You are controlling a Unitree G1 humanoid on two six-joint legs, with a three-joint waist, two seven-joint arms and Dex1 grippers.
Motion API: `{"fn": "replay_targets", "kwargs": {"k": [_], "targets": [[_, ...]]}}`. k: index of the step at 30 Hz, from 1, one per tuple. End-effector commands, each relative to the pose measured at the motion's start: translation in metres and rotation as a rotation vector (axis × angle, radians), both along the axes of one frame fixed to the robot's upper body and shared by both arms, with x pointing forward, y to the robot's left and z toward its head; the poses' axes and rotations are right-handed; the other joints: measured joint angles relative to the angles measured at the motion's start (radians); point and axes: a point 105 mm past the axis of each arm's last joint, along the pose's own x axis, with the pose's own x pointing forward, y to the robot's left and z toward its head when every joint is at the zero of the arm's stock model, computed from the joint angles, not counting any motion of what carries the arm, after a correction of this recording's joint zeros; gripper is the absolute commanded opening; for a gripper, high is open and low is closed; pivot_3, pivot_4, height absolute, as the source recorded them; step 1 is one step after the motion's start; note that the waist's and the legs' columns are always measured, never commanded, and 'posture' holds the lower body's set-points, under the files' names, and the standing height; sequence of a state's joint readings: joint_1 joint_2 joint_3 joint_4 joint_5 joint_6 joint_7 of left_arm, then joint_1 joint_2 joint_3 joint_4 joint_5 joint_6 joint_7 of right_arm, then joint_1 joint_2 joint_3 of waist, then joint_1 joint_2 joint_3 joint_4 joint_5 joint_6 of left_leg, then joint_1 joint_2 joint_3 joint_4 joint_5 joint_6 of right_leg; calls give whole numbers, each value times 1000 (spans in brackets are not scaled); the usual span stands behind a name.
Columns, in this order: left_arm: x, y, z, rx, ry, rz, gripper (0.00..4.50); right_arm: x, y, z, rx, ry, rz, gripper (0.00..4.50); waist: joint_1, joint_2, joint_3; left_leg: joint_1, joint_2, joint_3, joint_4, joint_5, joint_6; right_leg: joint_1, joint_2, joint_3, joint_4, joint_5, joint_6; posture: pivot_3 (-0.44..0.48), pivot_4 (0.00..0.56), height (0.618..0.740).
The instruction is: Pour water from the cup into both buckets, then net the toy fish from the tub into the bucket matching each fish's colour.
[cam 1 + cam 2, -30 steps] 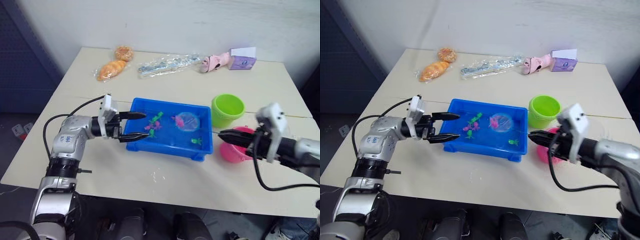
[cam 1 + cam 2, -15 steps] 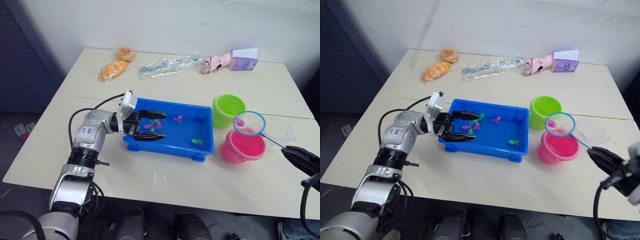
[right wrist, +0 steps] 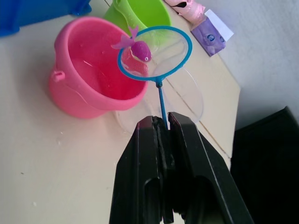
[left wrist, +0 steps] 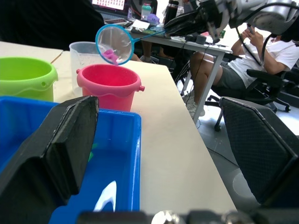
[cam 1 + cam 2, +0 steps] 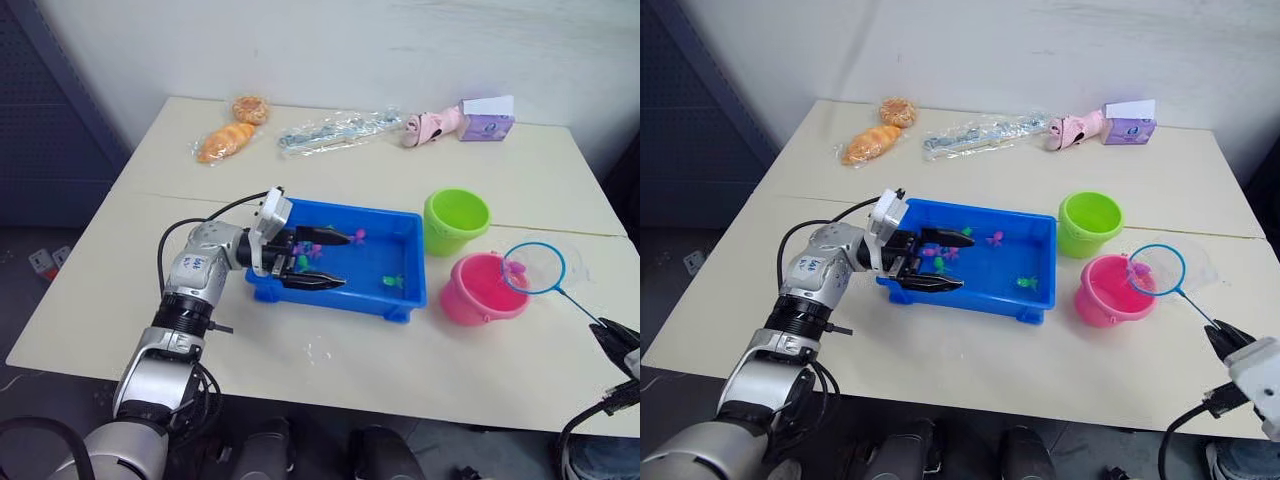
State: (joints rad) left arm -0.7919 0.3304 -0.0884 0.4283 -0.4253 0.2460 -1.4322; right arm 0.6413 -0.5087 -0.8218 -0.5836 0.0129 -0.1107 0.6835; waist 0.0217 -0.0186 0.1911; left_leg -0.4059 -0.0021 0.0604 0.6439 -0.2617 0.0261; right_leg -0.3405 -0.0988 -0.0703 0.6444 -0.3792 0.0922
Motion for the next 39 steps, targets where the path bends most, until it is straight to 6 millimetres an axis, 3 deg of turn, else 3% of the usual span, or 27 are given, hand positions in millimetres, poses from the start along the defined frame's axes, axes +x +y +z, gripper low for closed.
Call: {"fn": "replay_targets", "kwargs": {"k": [1,16,22,26,32,35,39], "targets": [[-7,-3,5,-20,-25,-19,4444,0,0,3,-160,-86,24,0,0,0,0,0,0,0,0,0,0,0,0,0,0,0,0,0,150,740],[-9,-4,2,-36,-12,9,4444,12,-2,-7,-683,-171,140,0,-1,2,0,1,1,1,0,1,-2,0,1,2,0,0,0,0,150,740],[-8,-4,0,-40,-14,22,4444,12,-7,-4,-735,-235,123,0,-2,2,0,1,1,1,0,1,-2,0,1,2,0,0,0,0,150,740],[-8,-2,-1,-39,-14,34,4444,15,0,0,-771,-278,141,0,-4,2,0,1,1,1,0,1,-2,0,2,3,1,0,0,0,150,740],[-7,-3,-1,-41,-18,42,4444,19,1,-10,-739,-262,131,0,-7,2,0,1,1,1,1,1,-2,0,2,3,1,0,0,0,150,740],[-9,-3,-3,-43,-16,41,4444,16,12,-20,-691,-257,168,0,-7,2,0,1,1,1,1,1,-2,0,2,3,1,0,0,0,150,740],[-9,-2,-4,-43,-18,51,4444,16,6,-4,-715,-310,107,0,-9,2,-1,1,1,1,1,1,-2,0,2,3,1,0,0,0,150,740]]}}
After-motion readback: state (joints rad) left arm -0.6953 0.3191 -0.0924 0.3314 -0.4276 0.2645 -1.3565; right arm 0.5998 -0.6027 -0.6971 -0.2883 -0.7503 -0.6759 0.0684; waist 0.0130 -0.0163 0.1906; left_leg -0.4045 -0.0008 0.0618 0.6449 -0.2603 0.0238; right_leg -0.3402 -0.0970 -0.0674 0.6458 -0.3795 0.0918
